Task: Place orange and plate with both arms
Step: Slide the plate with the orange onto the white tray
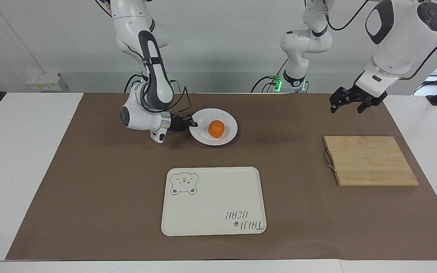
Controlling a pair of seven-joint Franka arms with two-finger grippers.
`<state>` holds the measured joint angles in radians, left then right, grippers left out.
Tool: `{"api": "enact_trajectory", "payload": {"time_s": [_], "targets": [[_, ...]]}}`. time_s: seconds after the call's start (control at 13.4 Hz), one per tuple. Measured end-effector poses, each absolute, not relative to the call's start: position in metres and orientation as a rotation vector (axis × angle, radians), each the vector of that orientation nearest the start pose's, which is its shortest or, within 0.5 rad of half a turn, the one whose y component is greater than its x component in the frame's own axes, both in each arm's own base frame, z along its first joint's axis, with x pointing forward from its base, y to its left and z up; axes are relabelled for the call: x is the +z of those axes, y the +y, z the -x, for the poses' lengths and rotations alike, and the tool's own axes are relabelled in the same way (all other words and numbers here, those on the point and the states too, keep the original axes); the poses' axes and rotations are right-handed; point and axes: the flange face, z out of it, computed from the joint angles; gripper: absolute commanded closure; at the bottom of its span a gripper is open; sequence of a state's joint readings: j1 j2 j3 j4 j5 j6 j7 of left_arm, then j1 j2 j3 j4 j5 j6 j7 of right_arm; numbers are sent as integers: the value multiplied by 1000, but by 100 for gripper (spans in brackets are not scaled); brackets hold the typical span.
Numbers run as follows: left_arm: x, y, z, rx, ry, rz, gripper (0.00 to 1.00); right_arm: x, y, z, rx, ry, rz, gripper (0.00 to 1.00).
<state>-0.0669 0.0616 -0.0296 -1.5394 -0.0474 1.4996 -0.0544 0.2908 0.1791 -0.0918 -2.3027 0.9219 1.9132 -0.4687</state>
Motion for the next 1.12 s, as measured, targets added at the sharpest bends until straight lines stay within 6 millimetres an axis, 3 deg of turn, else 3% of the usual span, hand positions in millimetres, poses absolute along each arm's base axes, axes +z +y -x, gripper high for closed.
{"api": "enact_trajectory", "payload": {"time_s": [0.15, 0.37, 0.74, 1.12], "targets": [[599, -59, -562, 167, 69, 3178, 0, 259, 150, -457, 548, -12, 2274, 100], [599, -59, -562, 167, 69, 3178, 0, 277, 156, -474, 576, 93, 2236, 100], [599, -59, -562, 167, 69, 3178, 0, 313, 171, -542, 516, 205, 2231, 100], [599, -59, -562, 167, 69, 3178, 0, 322, 178, -593, 426, 356, 2233, 100]]}}
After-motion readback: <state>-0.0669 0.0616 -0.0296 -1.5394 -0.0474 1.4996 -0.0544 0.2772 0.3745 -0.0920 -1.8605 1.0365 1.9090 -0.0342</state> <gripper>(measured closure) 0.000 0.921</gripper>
